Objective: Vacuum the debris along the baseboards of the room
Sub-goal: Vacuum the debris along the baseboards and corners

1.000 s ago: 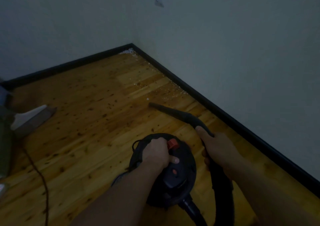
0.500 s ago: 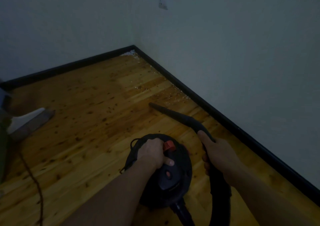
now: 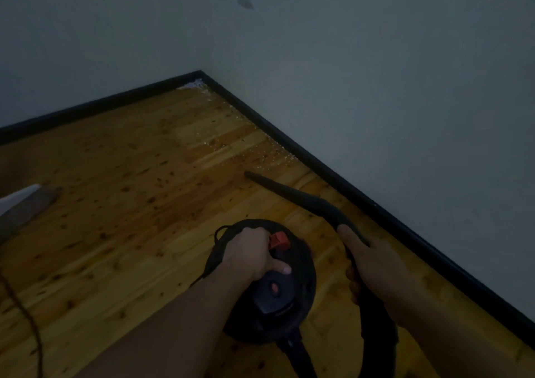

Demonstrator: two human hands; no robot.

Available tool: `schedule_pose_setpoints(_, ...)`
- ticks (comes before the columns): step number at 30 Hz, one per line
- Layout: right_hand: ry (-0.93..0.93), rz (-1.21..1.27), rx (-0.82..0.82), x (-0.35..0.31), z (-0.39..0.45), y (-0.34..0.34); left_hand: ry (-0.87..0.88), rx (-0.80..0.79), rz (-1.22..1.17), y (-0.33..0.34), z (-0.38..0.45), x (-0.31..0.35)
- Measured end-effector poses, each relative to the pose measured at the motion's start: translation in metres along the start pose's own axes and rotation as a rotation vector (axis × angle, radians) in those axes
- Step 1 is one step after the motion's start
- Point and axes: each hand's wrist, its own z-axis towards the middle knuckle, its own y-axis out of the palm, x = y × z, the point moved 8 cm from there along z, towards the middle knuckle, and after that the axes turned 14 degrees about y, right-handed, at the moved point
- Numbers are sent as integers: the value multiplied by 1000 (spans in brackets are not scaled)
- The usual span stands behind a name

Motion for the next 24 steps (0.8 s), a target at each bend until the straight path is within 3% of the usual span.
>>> schedule_pose_setpoints(24,25,84,159,19,-9,-43,58,-25,42,22,-5,45)
